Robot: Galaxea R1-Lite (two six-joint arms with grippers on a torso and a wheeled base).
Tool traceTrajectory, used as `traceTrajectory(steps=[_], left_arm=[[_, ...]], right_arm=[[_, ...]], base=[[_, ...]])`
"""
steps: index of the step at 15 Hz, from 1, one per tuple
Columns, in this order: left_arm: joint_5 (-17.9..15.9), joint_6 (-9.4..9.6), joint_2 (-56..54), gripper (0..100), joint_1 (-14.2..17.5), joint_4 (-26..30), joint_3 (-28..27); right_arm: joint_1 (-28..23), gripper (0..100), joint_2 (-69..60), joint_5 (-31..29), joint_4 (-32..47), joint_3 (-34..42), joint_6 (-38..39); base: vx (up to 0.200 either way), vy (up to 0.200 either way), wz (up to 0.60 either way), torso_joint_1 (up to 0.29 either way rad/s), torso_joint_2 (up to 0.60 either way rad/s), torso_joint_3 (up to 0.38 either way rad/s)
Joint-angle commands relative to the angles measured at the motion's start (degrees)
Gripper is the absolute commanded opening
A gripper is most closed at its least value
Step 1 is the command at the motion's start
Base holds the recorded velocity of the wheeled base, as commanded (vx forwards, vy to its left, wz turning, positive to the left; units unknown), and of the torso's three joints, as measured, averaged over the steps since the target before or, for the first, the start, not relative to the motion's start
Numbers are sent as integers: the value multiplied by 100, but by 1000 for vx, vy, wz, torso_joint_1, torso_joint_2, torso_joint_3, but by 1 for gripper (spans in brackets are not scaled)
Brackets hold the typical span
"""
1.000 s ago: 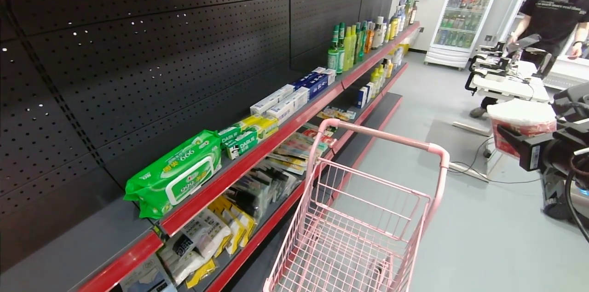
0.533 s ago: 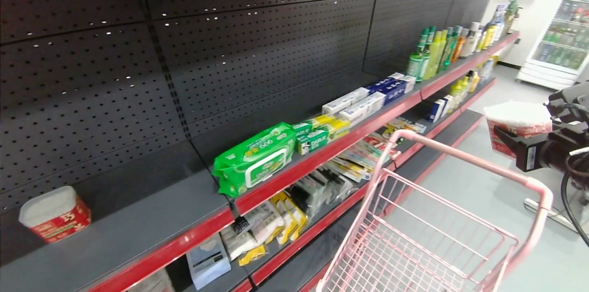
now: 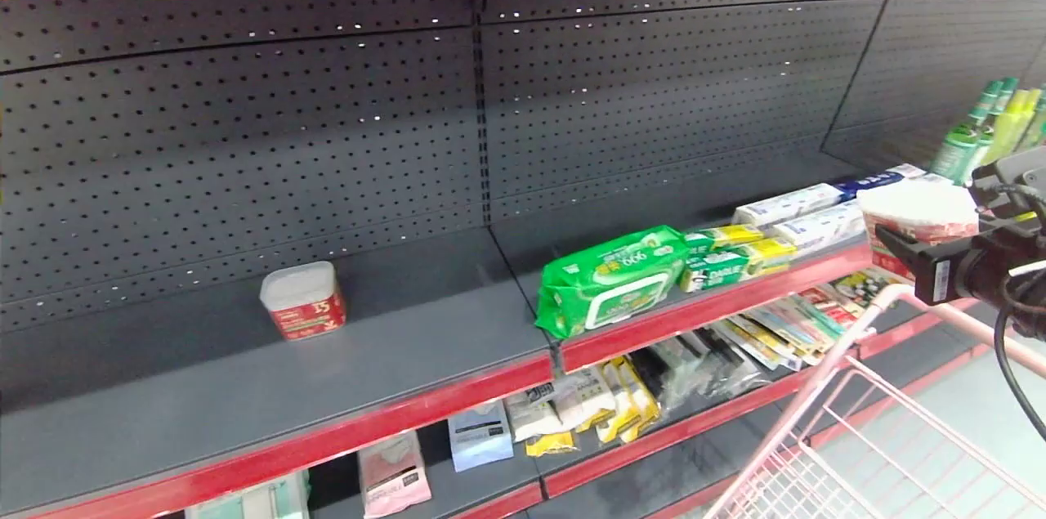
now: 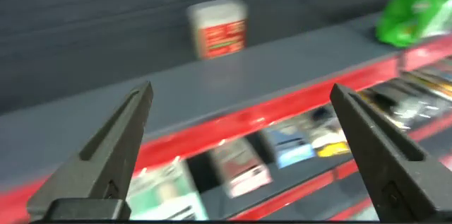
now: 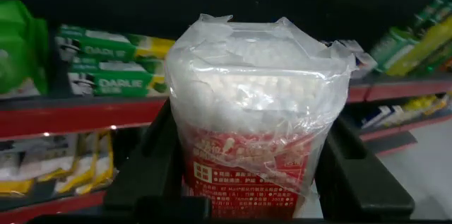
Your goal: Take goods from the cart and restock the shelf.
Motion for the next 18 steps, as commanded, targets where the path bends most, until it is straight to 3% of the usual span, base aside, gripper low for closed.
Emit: traceTrajectory(steps=[1,5,10,13,14,15,16,18], left_arm=[[1,0,5,100,1,0,0],[1,0,5,100,1,0,0],[-8,18,14,100,1,0,-8],[-325,246,383,100,-157,0,-17],[-342,264,594,100,-263,8,-246],[-316,158,1666,100,-263,-27,-1063],[-263,-281,2694,100,-228,-123,-1740],[-193,-325,3081,100,-210,-229,-1986]], right_arm=[[-7,0,-6,2,-2,2,-1],[-33,0,-243,-59,-2,20,-1],[-68,0,-1105,-42,-37,758,113],[-33,0,-1966,292,-37,1320,579],[-68,0,-2203,345,-19,1338,597],[-94,0,-2326,354,-19,1320,588],[-59,0,-2335,371,-19,1303,614],[-33,0,-2335,380,-19,1312,649]], base=[[0,0,600,2,-2,-2],[0,0,600,4,2,2],[0,0,0,0,0,0],[0,0,0,0,0,0],[0,0,0,0,0,0],[0,0,0,0,0,0],[0,0,0,0,0,0],[0,0,0,0,0,0]])
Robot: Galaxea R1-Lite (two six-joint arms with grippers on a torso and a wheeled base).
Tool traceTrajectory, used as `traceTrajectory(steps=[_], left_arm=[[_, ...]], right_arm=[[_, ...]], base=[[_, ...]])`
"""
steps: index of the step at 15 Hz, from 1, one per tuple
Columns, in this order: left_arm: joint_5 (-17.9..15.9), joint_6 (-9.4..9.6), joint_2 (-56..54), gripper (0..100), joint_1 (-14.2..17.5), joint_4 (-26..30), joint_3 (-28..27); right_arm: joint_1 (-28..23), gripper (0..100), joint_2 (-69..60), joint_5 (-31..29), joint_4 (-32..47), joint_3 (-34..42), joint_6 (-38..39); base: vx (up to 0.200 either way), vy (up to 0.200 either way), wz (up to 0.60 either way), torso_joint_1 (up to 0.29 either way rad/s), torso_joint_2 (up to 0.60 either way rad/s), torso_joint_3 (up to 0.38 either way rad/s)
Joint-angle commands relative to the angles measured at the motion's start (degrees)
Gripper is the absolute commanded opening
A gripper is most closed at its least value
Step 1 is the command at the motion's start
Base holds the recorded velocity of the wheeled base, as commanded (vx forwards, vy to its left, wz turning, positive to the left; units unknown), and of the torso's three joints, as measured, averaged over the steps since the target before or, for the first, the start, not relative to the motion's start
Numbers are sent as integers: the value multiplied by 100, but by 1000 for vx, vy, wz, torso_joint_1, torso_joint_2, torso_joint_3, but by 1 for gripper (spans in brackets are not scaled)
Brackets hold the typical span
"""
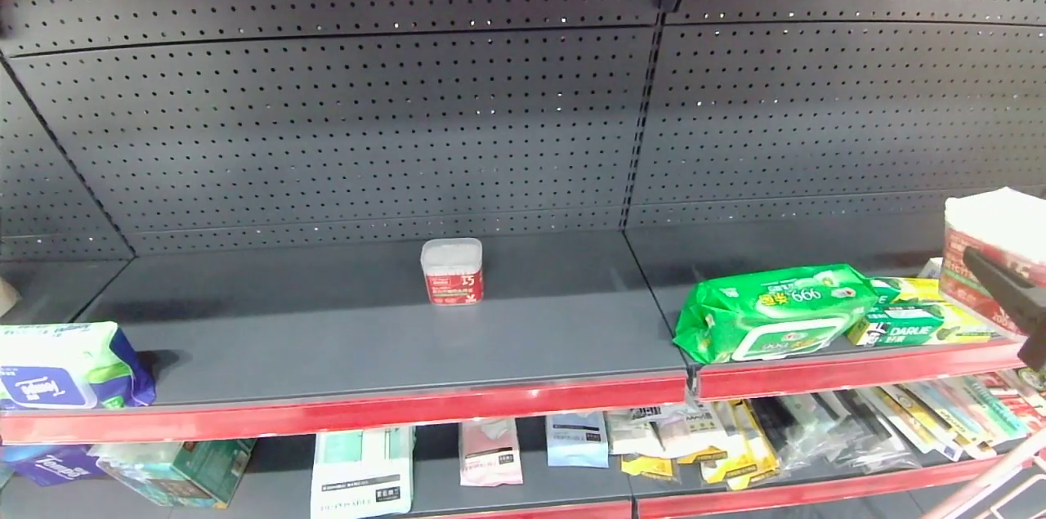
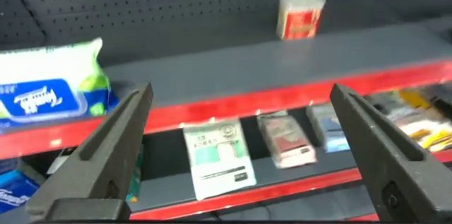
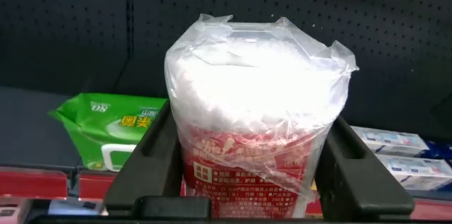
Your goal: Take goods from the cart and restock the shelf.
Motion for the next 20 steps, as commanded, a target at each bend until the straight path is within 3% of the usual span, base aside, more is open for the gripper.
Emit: traceTrajectory(steps=[1,2,4,5,6,7,8,10,14,16,18,20], left_arm=[[350,-205,3468,100,116,-529,-1462],[332,-108,3925,100,98,-890,-1454],[104,454,5165,100,107,-1786,-1480],[-556,982,6105,100,265,-2375,-1717],[-1206,1483,6711,100,371,-2401,-2051],[-1672,2045,7318,100,467,-2410,-2438],[-2067,2476,8003,100,529,-2419,-2930],[-2709,2634,8891,100,441,-2401,-3730],[-3544,2660,9752,100,19,-2058,-4407],[-3579,2915,10113,100,-42,-1909,-4767],[-3579,3029,10315,100,-139,-1733,-5127],[-3579,3144,10543,100,-324,-1083,-5980]], right_arm=[[-38,0,-471,-88,44,149,256],[-55,0,-541,-53,62,351,309],[-29,0,-726,-71,62,571,283],[-47,0,-796,-106,70,527,283],[-73,0,-805,-106,70,483,292],[-91,0,-805,-115,62,448,292],[-126,0,-840,-115,70,448,292],[-178,0,-875,-115,70,527,292],[-249,0,-928,-185,79,589,283],[-249,0,-919,-211,79,597,283],[-249,0,-919,-211,79,668,283],[-249,0,-919,-211,79,773,283]], base=[[0,0,0,0,0,0],[0,0,0,0,0,0],[0,0,0,0,0,0],[0,0,0,0,0,0],[0,0,0,0,0,0],[0,0,0,0,0,0],[0,0,0,0,0,0],[0,0,0,0,0,0],[0,0,0,0,0,0],[0,0,0,0,0,0],[0,0,0,0,0,0],[0,0,0,0,0,0]])
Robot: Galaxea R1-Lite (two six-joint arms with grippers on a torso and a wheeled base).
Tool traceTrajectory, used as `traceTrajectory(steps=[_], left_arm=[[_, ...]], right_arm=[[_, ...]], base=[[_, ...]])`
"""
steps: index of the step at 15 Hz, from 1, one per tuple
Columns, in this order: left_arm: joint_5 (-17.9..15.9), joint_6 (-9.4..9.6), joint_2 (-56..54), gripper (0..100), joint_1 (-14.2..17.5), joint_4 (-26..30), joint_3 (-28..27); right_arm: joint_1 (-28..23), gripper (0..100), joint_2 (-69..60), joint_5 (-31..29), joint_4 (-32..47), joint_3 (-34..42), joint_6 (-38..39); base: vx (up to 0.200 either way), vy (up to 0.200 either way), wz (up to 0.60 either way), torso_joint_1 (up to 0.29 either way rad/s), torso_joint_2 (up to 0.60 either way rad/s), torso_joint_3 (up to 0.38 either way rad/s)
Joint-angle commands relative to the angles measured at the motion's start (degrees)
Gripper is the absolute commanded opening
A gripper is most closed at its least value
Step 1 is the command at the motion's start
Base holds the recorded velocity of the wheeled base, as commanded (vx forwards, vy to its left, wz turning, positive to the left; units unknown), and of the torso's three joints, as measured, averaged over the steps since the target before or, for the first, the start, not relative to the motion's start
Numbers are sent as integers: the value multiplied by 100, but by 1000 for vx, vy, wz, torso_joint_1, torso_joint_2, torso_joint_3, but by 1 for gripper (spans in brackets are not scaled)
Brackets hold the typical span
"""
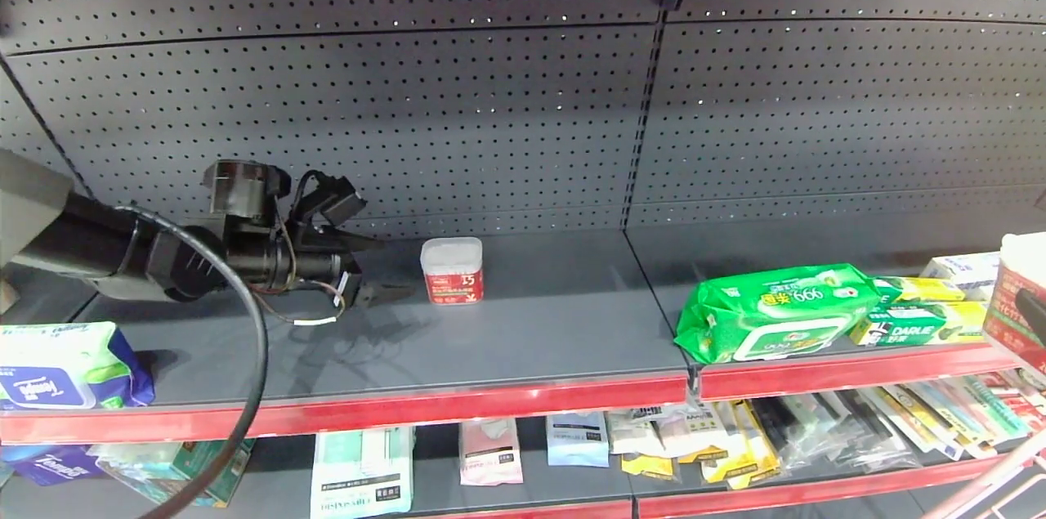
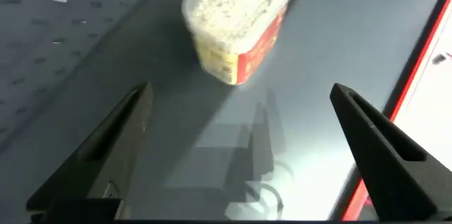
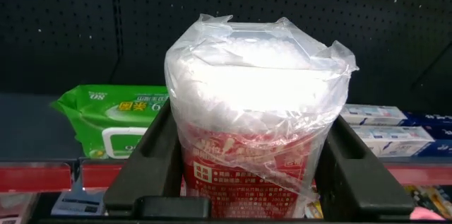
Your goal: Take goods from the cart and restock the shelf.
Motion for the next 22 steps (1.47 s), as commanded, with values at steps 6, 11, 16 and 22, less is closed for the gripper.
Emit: traceTrajectory(steps=[6,11,16,22], left_arm=[[-11,1192,819,100,-283,1658,-1762],[-2,1622,1127,100,-441,2590,-2729],[15,1684,1373,100,-652,2994,-3274],[103,1974,1567,100,-722,3688,-3924]], right_arm=[[1,0,30,-4,-5,63,-1],[1,0,30,-4,-5,80,-1],[1,0,30,-4,-5,151,-1],[1,0,56,-13,-5,151,-1]], base=[[0,0,0,0,0,0],[0,0,0,0,0,0],[0,0,0,0,0,0],[0,0,0,0,0,0]])
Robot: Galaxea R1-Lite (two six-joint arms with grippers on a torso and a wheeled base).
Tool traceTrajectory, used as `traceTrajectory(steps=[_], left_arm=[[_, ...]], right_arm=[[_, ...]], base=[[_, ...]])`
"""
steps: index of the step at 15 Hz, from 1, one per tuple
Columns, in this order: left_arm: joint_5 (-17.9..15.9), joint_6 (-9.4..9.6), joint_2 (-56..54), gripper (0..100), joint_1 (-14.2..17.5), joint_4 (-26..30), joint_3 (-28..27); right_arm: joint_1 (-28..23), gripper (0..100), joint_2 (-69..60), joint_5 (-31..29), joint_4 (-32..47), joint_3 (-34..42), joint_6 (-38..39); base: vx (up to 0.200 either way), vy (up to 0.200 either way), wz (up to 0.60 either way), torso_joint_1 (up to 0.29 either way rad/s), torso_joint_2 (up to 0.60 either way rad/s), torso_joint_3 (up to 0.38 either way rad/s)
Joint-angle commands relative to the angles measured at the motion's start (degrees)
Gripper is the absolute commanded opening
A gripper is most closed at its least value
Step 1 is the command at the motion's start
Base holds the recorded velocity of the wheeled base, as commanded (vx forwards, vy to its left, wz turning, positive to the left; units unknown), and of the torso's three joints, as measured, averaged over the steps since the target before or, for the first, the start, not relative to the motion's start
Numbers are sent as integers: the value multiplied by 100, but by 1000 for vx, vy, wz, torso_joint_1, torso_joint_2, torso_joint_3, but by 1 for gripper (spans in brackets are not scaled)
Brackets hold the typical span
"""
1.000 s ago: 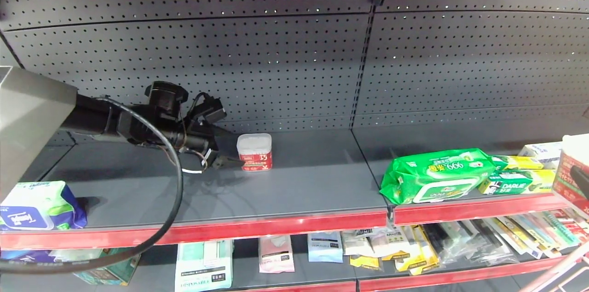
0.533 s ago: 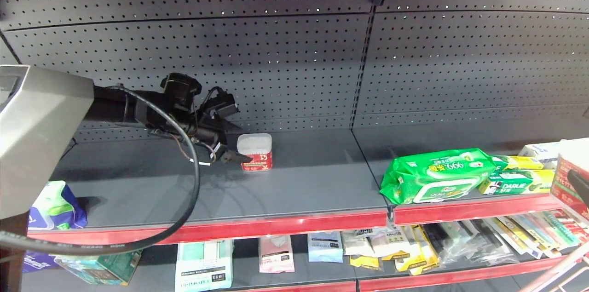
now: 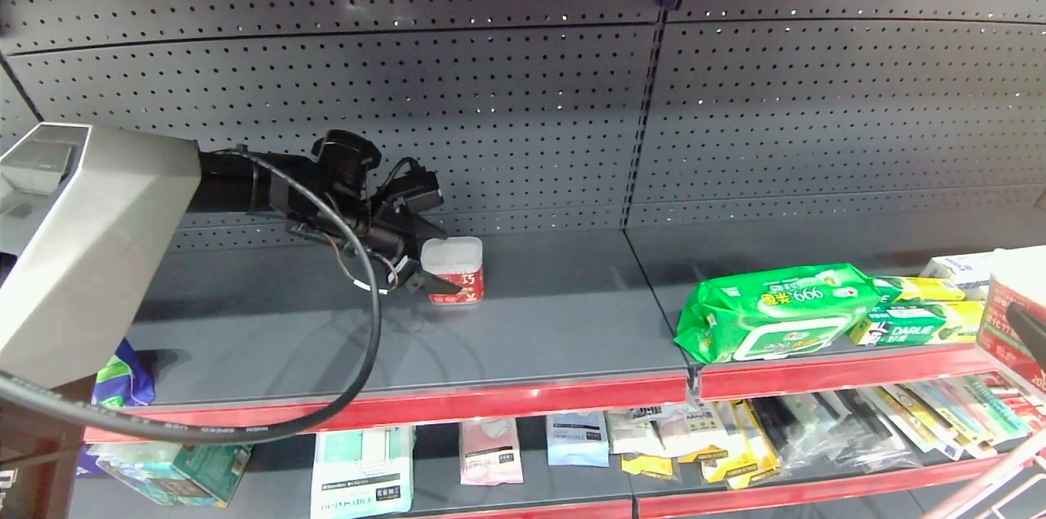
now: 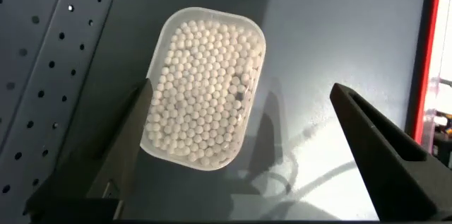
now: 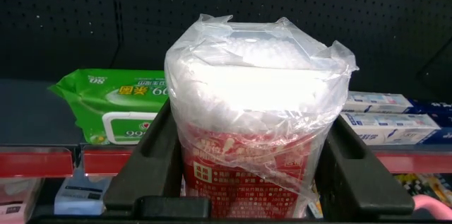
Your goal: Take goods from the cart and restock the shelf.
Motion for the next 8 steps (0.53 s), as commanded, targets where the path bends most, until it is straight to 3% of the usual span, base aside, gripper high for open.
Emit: traceTrajectory(steps=[1,5,8], left_arm=[[14,11,96,100,10,37,-244],[129,275,228,100,98,28,-280],[146,284,342,100,98,28,-394]], right_arm=[[1,0,28,8,-3,2,-1],[-8,0,11,-1,-3,11,-1],[-8,0,28,-1,-3,11,-1]], base=[[0,0,0,0,0,0],[0,0,0,0,0,0],[0,0,0,0,0,0]])
